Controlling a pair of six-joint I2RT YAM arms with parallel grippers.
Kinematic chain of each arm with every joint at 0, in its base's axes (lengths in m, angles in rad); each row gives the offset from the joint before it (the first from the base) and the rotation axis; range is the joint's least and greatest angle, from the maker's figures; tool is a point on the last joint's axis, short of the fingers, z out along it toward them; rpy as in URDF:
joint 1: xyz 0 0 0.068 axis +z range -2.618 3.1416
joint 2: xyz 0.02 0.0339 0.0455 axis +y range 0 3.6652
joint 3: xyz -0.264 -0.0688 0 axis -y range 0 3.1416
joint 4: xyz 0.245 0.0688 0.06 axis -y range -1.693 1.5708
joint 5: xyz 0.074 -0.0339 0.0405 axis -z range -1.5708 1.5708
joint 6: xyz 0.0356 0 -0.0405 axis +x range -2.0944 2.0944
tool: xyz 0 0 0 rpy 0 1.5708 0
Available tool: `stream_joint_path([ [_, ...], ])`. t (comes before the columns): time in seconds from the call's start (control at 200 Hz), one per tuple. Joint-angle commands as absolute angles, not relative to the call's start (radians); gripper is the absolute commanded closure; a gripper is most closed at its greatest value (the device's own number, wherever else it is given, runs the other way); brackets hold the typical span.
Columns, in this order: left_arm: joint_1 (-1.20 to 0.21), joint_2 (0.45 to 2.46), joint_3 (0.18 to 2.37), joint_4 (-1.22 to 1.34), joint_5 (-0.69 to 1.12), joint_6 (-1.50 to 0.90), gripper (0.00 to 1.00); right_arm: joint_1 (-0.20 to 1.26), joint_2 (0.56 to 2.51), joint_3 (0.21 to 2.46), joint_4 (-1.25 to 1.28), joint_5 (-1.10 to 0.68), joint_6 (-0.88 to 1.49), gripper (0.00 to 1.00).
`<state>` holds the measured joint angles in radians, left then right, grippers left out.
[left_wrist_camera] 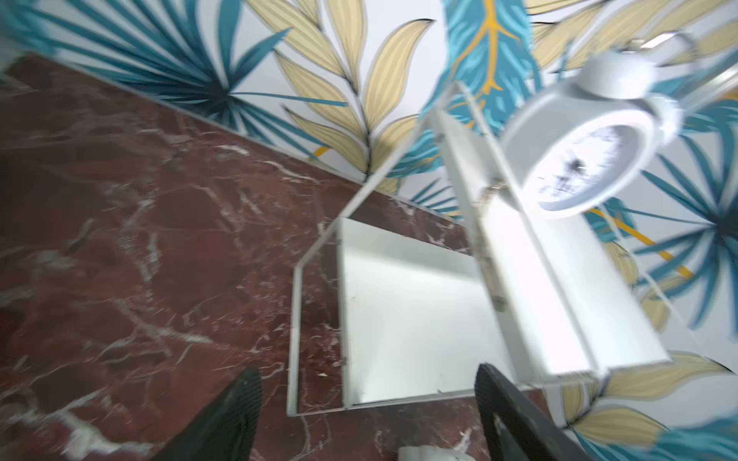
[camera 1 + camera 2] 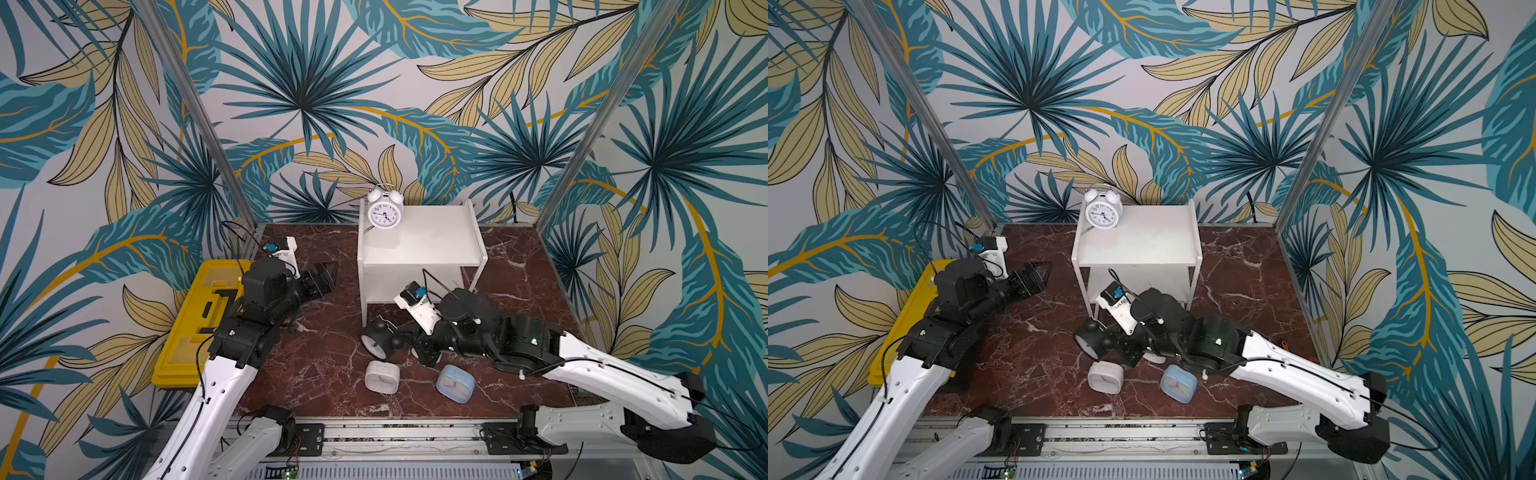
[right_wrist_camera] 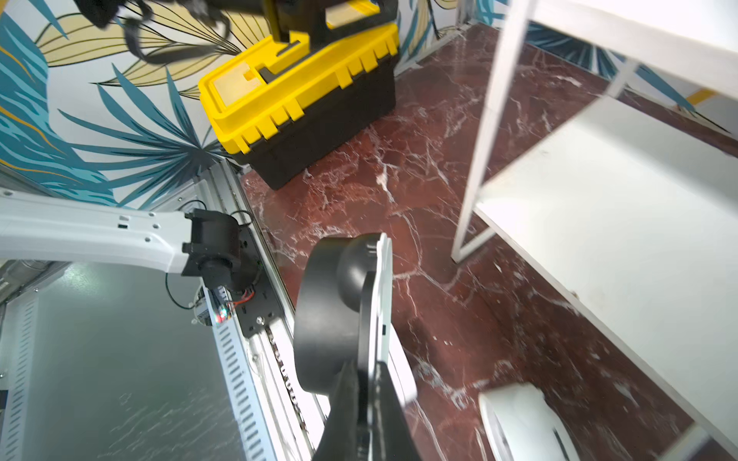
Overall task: Place the alarm clocks on the shelf by style
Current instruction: Pick up the alarm from the center of the board.
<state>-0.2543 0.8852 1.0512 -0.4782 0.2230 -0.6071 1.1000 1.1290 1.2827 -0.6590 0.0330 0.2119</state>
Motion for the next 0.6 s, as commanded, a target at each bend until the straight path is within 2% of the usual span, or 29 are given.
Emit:
stream_joint_path([
  [0.0,-0.264,0.900,1.072,-0.304,0.566,-0.560,0.14,1.039,1.040,1.233,-0.729,0.006,0.209,1.00],
  [0.09,-0.343,0.906,1.048,-0.191,0.737,-0.544,0.11,0.977,0.996,1.227,-0.716,-0.072,0.223,1.00],
  [0.215,-0.501,0.923,1.042,-0.155,0.789,-0.479,0.08,0.881,0.958,1.225,-0.670,-0.209,0.244,1.00],
  [0.306,-0.512,0.930,1.011,-0.074,0.828,-0.527,0.07,0.828,0.945,1.231,-0.636,-0.307,0.258,1.00],
  [0.421,-0.513,0.925,0.976,0.003,0.862,-0.551,0.00,0.764,0.935,1.235,-0.607,-0.421,0.276,1.00],
  [0.596,-0.512,0.964,0.980,-0.008,0.953,-0.520,0.00,0.681,0.914,1.227,-0.567,-0.606,0.312,1.00],
])
